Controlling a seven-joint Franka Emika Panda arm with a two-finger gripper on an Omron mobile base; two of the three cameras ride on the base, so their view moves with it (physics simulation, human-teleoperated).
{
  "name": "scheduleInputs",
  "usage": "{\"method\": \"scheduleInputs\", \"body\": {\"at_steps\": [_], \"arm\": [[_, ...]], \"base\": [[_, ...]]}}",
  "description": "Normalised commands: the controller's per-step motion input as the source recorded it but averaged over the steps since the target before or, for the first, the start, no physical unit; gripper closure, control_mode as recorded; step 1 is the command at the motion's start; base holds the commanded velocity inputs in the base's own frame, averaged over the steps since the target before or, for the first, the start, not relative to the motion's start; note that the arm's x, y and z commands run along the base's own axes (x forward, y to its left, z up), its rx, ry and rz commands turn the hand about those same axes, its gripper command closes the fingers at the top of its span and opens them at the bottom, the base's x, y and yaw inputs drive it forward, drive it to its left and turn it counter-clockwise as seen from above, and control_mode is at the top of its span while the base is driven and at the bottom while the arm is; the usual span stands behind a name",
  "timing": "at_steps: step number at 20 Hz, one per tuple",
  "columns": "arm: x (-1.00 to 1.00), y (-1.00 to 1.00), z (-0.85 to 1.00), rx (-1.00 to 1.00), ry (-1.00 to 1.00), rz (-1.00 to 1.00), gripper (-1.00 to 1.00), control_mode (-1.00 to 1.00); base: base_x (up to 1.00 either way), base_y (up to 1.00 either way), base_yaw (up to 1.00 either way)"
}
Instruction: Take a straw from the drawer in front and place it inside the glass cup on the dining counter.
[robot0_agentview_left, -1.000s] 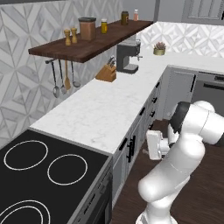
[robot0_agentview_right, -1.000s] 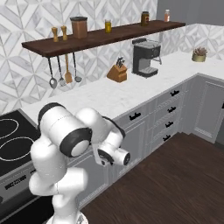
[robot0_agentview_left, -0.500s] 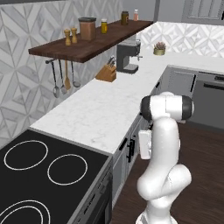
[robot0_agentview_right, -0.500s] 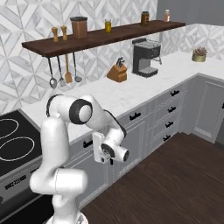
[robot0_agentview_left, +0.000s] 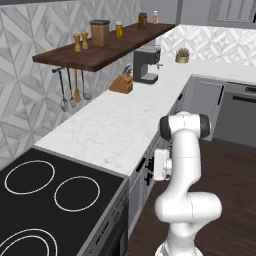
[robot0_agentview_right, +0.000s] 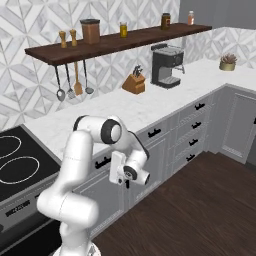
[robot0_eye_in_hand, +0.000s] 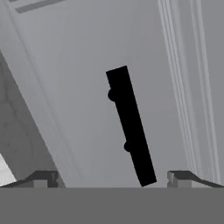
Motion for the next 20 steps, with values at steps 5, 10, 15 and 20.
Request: {"method": "scheduleInputs", "body": {"at_steps": [5, 10, 15, 20], "arm": [[0.32, 0.35, -0.36, 0.00, -0.01, 0.08, -1.00, -1.00], [0.01, 0.40, -0.18, -0.01, -0.05, 0.09, -1.00, -1.00], [0.17, 0.15, -0.12, 0.00, -0.05, 0.10, -1.00, -1.00], [0.15, 0.23, -0.12, 0.00, -0.01, 0.06, 1.00, -1.00]], "base": [[0.00, 0.00, 0.00], [0.00, 0.00, 0.00], [0.00, 0.00, 0.00], [0.00, 0.00, 0.00]]}}
